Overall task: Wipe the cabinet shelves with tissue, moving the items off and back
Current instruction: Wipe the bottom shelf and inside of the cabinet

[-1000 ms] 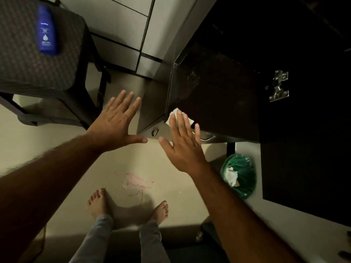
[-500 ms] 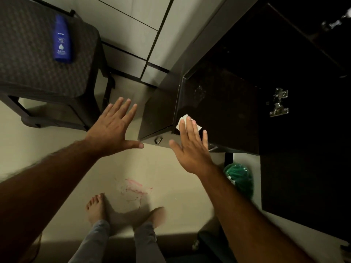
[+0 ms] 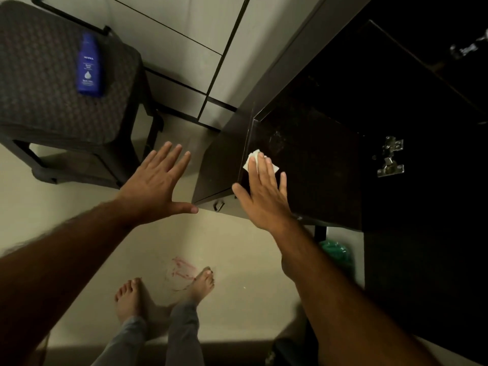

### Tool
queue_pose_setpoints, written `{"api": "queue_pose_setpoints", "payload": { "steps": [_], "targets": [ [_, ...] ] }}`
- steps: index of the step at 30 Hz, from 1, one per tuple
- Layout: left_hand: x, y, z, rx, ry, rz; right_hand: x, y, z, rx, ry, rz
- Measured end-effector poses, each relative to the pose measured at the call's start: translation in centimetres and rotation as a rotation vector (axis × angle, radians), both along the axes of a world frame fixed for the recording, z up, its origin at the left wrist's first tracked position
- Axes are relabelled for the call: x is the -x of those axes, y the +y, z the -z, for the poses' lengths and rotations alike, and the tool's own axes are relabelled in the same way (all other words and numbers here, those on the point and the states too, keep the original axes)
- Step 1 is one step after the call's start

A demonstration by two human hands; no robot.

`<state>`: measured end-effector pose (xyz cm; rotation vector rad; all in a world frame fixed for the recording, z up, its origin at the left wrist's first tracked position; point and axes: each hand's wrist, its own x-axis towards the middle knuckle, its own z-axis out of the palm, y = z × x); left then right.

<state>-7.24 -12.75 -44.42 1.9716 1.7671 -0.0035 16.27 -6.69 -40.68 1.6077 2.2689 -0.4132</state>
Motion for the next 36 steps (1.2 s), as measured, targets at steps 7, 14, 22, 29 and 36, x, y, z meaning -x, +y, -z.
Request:
{"api": "queue_pose_setpoints", "payload": {
  "steps": [7, 14, 22, 29, 36],
  "targets": [
    [-0.5, 1.1, -0.1, -0.022, 0.024, -0.019, 4.4, 6.7, 1.2, -0.032, 0.031, 0.093],
    [-1.6, 2.2, -1.3, -0.034, 0.024, -0.049, 0.2, 3.5, 0.4, -0.052, 0.094, -0.032],
    [-2.9, 3.3, -1.6, -0.058, 0.029, -0.086, 0.8, 9.6, 0.4, 0.005, 0.059, 0.131],
    [-5.8, 5.7, -2.7, -0.059, 0.029, -0.059, -5.3, 5.4, 0.0, 0.003, 0.065, -0.040],
    [-8.4, 7.0, -2.5, -0.066, 0.021, -0.033, -2.8, 13.5, 0.5, 0.031, 0.064, 0.097]
  ]
}}
